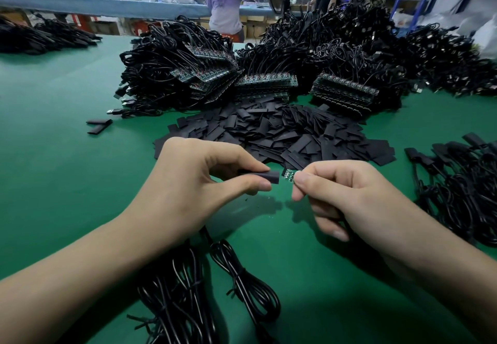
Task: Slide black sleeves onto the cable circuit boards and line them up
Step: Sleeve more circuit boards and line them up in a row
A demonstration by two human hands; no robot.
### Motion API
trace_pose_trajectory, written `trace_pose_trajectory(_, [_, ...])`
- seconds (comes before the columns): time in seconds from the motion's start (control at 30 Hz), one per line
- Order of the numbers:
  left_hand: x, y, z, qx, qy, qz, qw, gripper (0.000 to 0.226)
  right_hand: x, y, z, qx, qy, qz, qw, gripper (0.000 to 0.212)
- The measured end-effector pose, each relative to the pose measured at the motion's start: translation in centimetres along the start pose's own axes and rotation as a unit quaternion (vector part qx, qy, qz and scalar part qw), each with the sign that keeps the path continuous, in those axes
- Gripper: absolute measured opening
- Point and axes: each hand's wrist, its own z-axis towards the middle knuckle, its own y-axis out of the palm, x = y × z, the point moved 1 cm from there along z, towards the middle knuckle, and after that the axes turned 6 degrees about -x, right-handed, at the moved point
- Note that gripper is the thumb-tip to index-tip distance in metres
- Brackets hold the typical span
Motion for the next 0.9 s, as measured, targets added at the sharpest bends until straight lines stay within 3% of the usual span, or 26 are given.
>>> trace_pose_trajectory(0.27, [-0.3, 0.0, -0.2, -0.013, 0.002, 0.007, 1.0, 0.022, -0.1, 0.4, -0.1, -0.019, 0.01, -0.046, 0.999, 0.032])
trace_pose_trajectory(0.63, [-0.1, -0.9, 0.3, -0.087, 0.112, 0.136, 0.981, 0.022, -0.3, 0.3, -0.4, -0.062, 0.043, 0.001, 0.997, 0.032])
trace_pose_trajectory(0.9, [-0.3, -0.7, 0.1, -0.097, 0.108, 0.103, 0.984, 0.023, -0.6, 0.4, -0.5, -0.048, 0.023, -0.081, 0.995, 0.029])
